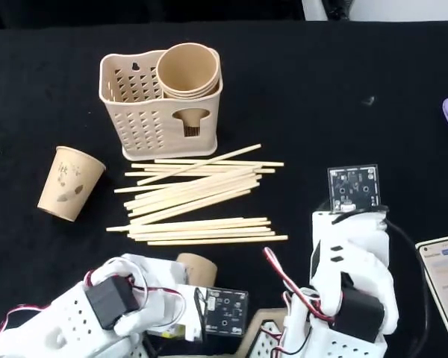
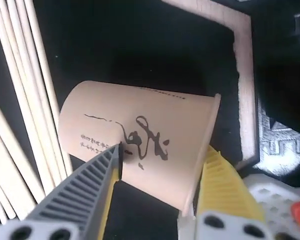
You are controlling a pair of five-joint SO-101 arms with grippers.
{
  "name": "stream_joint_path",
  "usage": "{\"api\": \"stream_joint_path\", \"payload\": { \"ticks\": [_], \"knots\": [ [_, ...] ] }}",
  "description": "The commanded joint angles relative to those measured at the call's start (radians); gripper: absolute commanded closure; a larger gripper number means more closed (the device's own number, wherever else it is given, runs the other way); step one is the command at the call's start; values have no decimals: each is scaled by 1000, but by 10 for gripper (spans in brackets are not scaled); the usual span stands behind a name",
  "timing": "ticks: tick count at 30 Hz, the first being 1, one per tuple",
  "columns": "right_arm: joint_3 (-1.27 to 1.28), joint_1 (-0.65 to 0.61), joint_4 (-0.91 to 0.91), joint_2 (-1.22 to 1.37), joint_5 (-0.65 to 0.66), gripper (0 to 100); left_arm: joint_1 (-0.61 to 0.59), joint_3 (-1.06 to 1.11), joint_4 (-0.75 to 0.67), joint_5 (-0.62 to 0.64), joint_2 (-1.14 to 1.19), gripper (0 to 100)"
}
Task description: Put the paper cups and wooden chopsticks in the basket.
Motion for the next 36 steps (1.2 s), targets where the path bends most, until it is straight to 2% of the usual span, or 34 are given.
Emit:
{"api": "stream_joint_path", "payload": {
  "ticks": [1,5,11,18,24,27,30,36],
  "knots": [
    [-5,9,11,-10,-11,974,-13,-1,-11,-2,-60,748],
    [-4,9,11,-10,-11,974,-13,-2,21,35,-166,782],
    [-4,-12,11,-10,-11,974,-12,-13,43,37,-319,977],
    [28,-135,11,-10,-11,973,-13,-30,48,40,-338,971],
    [27,-137,-14,-10,-11,973,-33,-193,38,43,-341,971],
    [50,-98,-72,-10,-40,976,-143,-354,17,91,-336,971],
    [90,-60,-147,-8,-150,988,-308,-475,-34,143,-334,971],
    [166,-60,-215,-10,-281,988,-579,-518,-255,313,-331,971]
  ]
}}
